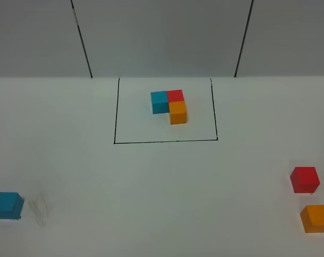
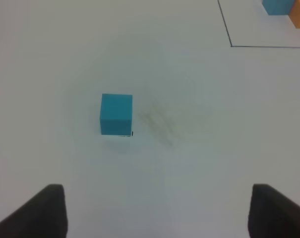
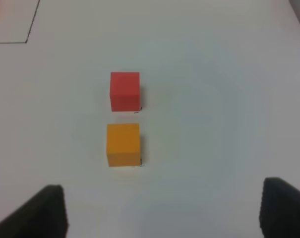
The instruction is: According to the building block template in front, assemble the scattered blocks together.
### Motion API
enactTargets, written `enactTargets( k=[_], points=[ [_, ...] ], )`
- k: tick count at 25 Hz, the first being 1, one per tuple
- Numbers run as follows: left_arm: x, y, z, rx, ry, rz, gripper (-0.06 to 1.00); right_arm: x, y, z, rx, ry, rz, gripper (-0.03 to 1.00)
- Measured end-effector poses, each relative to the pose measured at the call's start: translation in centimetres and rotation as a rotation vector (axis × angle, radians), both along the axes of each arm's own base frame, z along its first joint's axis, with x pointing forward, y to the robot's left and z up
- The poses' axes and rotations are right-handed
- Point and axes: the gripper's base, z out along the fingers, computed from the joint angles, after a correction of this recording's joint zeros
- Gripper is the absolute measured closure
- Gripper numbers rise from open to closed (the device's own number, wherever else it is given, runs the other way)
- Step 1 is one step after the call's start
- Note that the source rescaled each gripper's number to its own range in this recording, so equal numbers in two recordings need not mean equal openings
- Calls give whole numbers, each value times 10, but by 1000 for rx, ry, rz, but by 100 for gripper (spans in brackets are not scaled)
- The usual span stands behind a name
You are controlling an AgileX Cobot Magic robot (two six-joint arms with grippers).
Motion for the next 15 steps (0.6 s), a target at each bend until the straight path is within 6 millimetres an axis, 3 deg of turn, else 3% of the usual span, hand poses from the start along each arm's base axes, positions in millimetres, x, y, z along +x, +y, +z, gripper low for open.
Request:
enactTargets(
  k=[15],
  points=[
    [0, 0, 0, 0, 0, 0, 14, 0, 0, 0, 0, 0, 0, 35]
  ],
)
